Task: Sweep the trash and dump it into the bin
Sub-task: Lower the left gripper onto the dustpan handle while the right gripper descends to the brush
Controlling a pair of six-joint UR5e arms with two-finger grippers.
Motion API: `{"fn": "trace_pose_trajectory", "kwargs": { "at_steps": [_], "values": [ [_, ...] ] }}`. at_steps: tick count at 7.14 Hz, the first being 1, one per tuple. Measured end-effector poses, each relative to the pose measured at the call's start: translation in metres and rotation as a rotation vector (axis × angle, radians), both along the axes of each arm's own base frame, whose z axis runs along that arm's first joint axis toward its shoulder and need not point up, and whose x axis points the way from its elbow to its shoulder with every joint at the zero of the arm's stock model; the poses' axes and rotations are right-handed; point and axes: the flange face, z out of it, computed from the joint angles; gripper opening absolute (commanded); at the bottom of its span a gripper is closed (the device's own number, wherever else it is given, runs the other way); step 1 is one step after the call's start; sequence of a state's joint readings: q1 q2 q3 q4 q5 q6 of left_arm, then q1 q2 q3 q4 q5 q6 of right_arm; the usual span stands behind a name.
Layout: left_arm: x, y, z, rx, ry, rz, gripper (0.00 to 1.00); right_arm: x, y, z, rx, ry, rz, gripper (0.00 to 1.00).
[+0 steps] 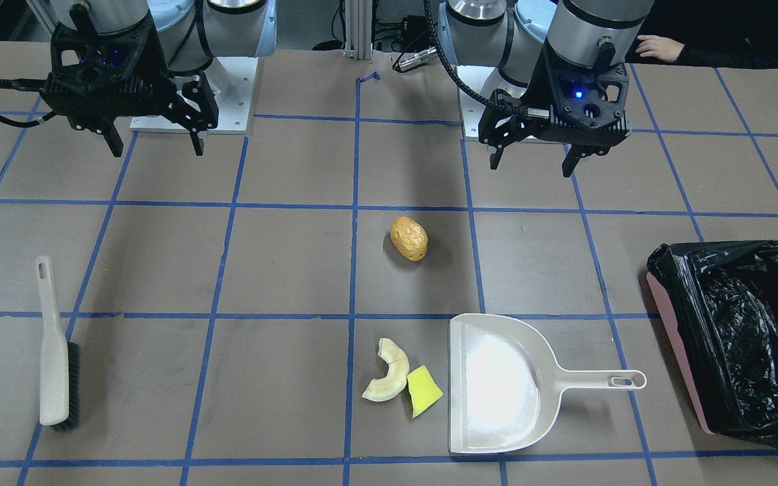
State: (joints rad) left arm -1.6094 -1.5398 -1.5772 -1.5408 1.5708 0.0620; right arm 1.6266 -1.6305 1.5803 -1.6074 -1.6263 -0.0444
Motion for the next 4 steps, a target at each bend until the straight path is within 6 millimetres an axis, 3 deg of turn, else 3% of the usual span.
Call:
{"fn": "trace_pose_trajectory", "kwargs": {
  "at_steps": [4],
  "values": [
    [0.0018,-0.0100,-0.0075,-0.001,-0.003,-0.027,1.00,-0.0078,-0.0033,0.0004,-0.003,0.005,-0.013,1.00]
  ]
}}
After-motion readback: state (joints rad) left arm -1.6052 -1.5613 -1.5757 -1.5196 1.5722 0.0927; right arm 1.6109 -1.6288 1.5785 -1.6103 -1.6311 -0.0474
